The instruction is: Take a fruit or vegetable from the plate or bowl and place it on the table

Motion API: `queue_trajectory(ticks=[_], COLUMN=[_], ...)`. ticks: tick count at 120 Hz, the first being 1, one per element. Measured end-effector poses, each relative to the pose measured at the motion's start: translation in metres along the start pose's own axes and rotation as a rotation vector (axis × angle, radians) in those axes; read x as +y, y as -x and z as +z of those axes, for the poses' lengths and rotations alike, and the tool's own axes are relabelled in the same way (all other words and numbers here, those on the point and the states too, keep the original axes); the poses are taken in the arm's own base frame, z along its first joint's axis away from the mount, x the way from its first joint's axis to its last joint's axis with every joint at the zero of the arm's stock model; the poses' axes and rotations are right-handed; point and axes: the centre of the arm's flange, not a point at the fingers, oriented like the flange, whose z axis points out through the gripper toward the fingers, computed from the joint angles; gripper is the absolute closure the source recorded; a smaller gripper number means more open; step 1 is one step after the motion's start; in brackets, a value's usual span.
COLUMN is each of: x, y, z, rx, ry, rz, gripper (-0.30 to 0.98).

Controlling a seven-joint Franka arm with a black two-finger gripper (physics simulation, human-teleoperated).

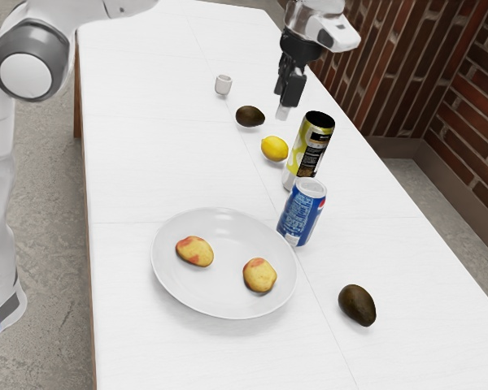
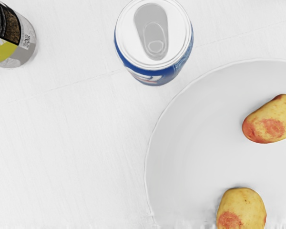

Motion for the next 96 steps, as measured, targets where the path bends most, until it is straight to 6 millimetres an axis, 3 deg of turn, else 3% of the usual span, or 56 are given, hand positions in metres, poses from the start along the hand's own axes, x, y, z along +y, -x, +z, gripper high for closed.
queue_trajectory(ticks=[9, 19, 28, 41, 68, 75, 81, 96], x=[0.027, 0.047, 0.062, 0.066, 0.069, 0.079, 0.087, 0.077], y=[0.028, 0.027, 0.019, 0.01, -0.006, -0.007, 0.004, 0.027], z=[0.011, 0.036, 0.072, 0.117, 0.165, 0.172, 0.175, 0.19], rx=[-0.019, -0.043, -0.063, -0.051, 0.015, 0.036, 0.057, 0.089], ry=[-0.015, -0.004, 0.022, 0.06, 0.088, 0.091, 0.093, 0.108], rz=[0.083, 0.167, 0.238, 0.295, 0.376, 0.41, 0.434, 0.431], gripper=[0.0, 0.0, 0.0, 0.0, 0.0, 0.0, 0.0, 0.0])
